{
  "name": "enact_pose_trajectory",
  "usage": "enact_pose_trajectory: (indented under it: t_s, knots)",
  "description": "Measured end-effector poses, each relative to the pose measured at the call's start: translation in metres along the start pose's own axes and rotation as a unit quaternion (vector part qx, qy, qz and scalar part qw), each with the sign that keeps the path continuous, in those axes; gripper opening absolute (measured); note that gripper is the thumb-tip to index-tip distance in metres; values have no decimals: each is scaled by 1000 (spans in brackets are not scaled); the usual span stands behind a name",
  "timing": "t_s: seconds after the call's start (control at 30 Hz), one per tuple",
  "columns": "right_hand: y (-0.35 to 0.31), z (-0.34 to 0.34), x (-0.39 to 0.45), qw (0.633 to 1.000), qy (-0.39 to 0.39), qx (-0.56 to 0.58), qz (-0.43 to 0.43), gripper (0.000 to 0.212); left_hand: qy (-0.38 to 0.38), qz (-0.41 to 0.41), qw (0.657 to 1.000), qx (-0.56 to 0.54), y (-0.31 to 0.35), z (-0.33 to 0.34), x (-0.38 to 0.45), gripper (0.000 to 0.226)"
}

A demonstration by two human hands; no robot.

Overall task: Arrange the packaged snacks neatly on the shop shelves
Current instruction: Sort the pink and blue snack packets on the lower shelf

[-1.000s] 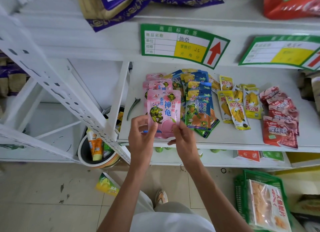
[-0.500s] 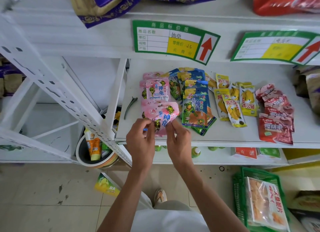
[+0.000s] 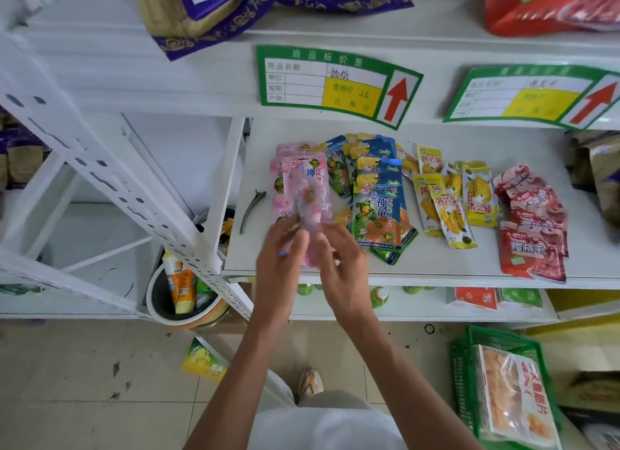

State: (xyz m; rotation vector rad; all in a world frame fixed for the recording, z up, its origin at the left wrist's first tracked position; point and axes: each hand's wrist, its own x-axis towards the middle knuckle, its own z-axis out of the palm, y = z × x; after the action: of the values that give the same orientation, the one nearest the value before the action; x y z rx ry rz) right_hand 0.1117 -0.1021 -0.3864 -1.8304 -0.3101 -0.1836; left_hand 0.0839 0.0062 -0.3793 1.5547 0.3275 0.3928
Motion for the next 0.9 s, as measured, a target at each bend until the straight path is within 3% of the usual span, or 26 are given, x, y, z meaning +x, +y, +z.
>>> enact_pose_trajectory:
  t_s: [0.07,0.13,0.2,0.27,0.4,0.77,0.9]
  knots:
    - [0,3,1,999,-41,-2,-26,35,-26,-63,996,-61,4,3,-2,29]
    - [2,3,1,999,-42,-13,-29,32,7,-108,990,-92,2,-3,-2,28]
    - [7,-1,3,1000,-23,-19,4,20,12,-134,987,-84,-4,-13,1,30]
    - [10,-5,4,998,-9,-18,53,23,-2,-156,984,-86,-6,-21,4,31]
    - [15,-10,3,995,-37,31,90,23,-40,-168,981,-92,-7,-26,6,39]
    - [14,-13,1,982,-8,111,150,20,-19,-174,973,-151,-10,-32,8,45]
    - [17,-13,0,983,-6,107,149,20,10,-191,970,-152,-16,-31,10,24]
